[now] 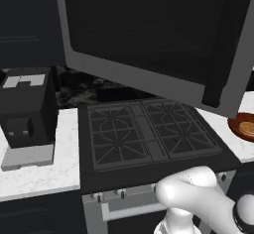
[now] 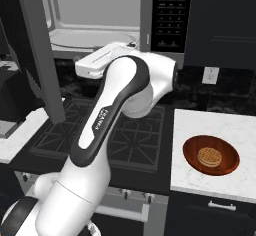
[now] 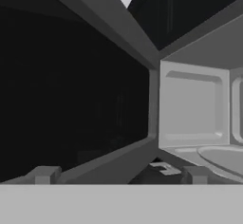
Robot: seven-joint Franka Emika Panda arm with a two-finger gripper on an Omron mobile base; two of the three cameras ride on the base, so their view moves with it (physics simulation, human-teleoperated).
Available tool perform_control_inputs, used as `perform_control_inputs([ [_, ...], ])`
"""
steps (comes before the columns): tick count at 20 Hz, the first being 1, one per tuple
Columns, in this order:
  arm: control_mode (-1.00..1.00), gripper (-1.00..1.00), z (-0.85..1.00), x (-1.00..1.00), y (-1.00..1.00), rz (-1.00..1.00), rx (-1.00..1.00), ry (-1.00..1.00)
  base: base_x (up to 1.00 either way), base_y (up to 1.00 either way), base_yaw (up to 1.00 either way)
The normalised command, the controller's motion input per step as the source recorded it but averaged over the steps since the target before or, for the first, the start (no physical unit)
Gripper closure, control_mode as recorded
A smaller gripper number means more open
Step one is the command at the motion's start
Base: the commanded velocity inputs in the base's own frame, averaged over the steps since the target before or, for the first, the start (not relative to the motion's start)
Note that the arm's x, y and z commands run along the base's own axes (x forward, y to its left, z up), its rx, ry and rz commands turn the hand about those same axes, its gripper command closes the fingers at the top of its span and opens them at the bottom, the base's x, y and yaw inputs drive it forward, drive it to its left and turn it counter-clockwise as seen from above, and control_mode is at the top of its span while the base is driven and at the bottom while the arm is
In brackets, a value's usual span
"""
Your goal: Open the microwave, place the bowl with waffle inside the microwave, then close the microwave door and turn it on.
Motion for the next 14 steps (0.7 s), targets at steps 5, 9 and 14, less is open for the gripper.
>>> perform_control_inputs([
  [5, -1.00, -1.00, 0.00, 0.03, 0.29, 0.03, 0.01, 0.00, 0.00, 0.00, 0.00],
  [9, -1.00, -1.00, 0.00, -0.42, 0.40, 0.18, 0.03, 0.00, 0.00, 0.00, 0.00],
  [14, -1.00, -1.00, 0.00, -0.59, 0.52, 0.26, 0.04, 0.00, 0.00, 0.00, 0.00],
])
